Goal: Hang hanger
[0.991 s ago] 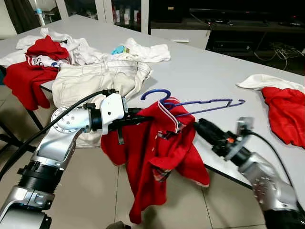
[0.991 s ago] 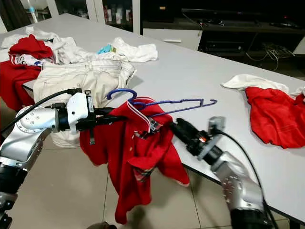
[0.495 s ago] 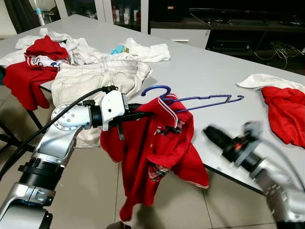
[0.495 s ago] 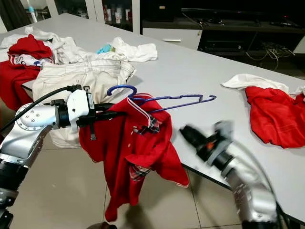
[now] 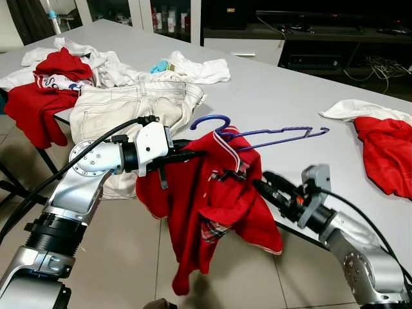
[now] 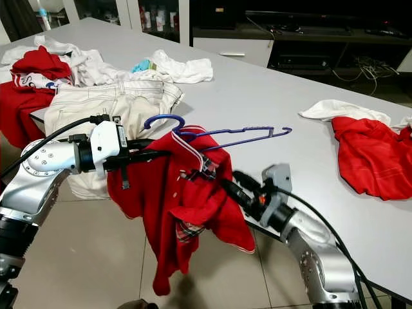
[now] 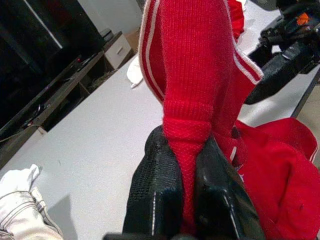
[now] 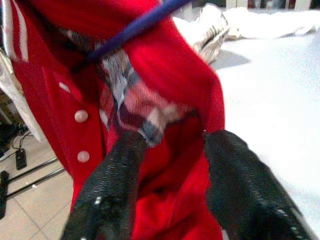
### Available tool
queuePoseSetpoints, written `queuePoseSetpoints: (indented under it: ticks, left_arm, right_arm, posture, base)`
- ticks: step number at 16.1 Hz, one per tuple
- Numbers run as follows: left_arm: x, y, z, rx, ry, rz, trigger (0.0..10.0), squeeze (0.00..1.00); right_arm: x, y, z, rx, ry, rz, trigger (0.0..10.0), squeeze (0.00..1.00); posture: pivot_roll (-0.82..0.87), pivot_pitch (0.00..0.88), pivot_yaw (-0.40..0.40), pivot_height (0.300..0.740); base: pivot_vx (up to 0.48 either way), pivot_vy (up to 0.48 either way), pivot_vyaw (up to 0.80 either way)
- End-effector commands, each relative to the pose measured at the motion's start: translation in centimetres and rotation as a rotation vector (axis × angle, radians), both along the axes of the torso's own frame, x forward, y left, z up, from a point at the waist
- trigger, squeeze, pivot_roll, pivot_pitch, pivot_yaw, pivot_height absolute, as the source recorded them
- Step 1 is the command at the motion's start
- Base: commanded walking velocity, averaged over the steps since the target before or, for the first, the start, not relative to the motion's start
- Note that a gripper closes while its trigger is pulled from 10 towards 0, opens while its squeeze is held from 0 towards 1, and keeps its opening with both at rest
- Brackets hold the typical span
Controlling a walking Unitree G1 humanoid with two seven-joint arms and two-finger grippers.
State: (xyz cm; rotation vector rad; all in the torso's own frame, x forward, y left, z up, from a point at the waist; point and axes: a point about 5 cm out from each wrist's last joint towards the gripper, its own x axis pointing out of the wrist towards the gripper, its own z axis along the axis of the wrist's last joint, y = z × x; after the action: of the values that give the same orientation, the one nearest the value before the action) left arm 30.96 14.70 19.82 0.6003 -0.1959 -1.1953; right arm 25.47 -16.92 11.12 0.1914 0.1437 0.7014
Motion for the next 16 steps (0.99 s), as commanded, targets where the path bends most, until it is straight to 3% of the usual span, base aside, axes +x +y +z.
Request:
queuePoseSetpoints:
  ticks: [1,2,3,4,7,9,10,11,16]
  left_arm:
    - [0.2,0.2,1.1,-0.020,-0.051,0.010,0.0,0.00]
    - [0.2,0.3,1.1,-0.019,-0.051,0.012,0.0,0.00]
    - [0.2,0.3,1.1,-0.019,-0.050,0.013,0.0,0.00]
    - [0.2,0.3,1.1,-0.020,-0.051,0.013,0.0,0.00]
    - [0.2,0.2,1.1,-0.022,-0.051,0.009,0.0,0.00]
    - [0.2,0.0,1.0,-0.026,-0.050,0.004,0.0,0.00]
    - [0.2,-0.1,1.0,-0.026,-0.049,0.003,0.0,0.00]
    - [0.2,-0.1,0.9,-0.027,-0.049,0.002,0.0,0.00]
    - [0.1,-0.1,0.8,-0.025,-0.046,-0.001,0.0,0.00]
  right_arm:
    - [0.1,-0.1,0.8,-0.005,-0.023,0.000,10.0,1.00]
    - [0.2,-0.2,1.1,-0.002,-0.030,0.000,10.0,1.00]
    - [0.2,-0.2,1.3,-0.005,-0.037,-0.006,10.0,0.92]
    - [0.4,-0.1,1.4,-0.005,-0.038,-0.008,10.0,0.00]
    - [0.4,0.8,1.1,-0.008,-0.027,0.013,10.0,0.00]
    - [1.6,1.4,0.6,-0.041,-0.012,-0.063,10.0,0.00]
    - [1.7,1.5,0.6,-0.042,-0.013,-0.073,10.0,0.65]
    - [1.8,1.6,0.6,-0.039,-0.014,-0.074,10.0,1.00]
    - [2.8,0.1,-0.1,-0.119,-0.014,-0.132,10.0,1.00]
  posture:
    - [-0.06,0.000,-0.001,0.740]
    - [-0.06,0.000,-0.001,0.740]
    - [-0.06,0.000,-0.001,0.740]
    - [-0.06,0.000,-0.001,0.740]
    - [-0.06,0.000,-0.002,0.740]
    - [-0.07,0.000,-0.004,0.740]
    - [-0.07,0.000,-0.004,0.740]
    - [-0.06,0.000,-0.005,0.740]
    - [-0.06,0.000,-0.003,0.740]
  base:
    - [0.000,0.000,0.00]
    - [0.000,0.000,0.00]
    - [0.000,0.000,0.00]
    - [0.000,0.000,0.00]
    - [0.000,0.000,0.00]
    - [0.000,0.000,0.00]
    - [0.000,0.000,0.00]
    - [0.000,0.000,0.00]
    - [0.000,0.000,0.00]
